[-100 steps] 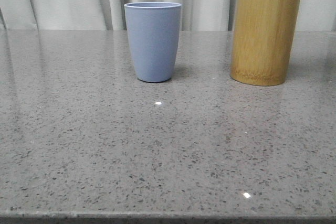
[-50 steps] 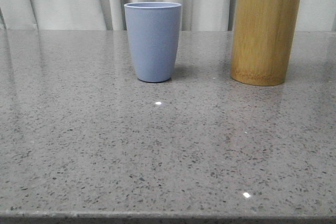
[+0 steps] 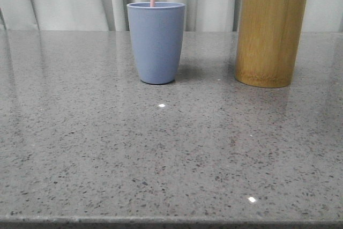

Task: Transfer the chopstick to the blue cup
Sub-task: 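Carry the pink chopstick over the blue cup and lower it in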

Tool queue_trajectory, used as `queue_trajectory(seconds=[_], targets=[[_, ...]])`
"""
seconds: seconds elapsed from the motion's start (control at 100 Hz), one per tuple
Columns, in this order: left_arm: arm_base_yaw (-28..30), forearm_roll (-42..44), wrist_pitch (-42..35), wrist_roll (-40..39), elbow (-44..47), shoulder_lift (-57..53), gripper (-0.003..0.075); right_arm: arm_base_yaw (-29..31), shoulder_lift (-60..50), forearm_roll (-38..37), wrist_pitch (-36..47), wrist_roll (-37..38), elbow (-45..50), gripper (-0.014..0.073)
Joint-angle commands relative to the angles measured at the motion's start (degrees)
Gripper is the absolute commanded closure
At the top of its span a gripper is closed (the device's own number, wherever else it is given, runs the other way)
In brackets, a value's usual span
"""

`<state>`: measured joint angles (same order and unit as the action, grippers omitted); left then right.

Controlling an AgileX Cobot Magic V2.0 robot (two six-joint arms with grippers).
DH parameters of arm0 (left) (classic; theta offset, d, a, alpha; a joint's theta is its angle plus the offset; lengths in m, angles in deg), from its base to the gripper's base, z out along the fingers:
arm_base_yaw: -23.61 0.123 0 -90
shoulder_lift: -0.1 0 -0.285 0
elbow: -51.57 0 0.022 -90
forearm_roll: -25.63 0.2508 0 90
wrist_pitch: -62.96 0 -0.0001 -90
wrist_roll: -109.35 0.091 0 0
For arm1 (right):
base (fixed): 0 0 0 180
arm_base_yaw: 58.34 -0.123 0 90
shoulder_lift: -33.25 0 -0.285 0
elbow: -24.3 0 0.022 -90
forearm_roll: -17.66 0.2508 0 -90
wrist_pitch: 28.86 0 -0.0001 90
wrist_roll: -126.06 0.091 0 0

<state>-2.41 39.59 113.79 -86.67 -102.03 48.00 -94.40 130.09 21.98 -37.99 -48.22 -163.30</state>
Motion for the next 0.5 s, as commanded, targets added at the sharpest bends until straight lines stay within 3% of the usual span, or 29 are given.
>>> queue_trajectory(seconds=[0.0, 0.32, 0.49], targets=[[-0.39, 0.94, -3.93, -0.47, -1.47, -0.18, 0.0372, 0.00, -0.66, 0.05, 3.78, -0.77, -1.98, 0.0643], [-0.39, 0.94, -3.93, -0.47, -1.47, -0.18, 0.0372, 0.00, 2.08, -0.19, 1.10, -0.83, -1.98, 0.0637], [-0.39, 0.94, -3.93, -0.47, -1.47, -0.18, 0.0372, 0.00, 2.19, -1.71, 0.57, -0.83, -1.98, 0.0491]])
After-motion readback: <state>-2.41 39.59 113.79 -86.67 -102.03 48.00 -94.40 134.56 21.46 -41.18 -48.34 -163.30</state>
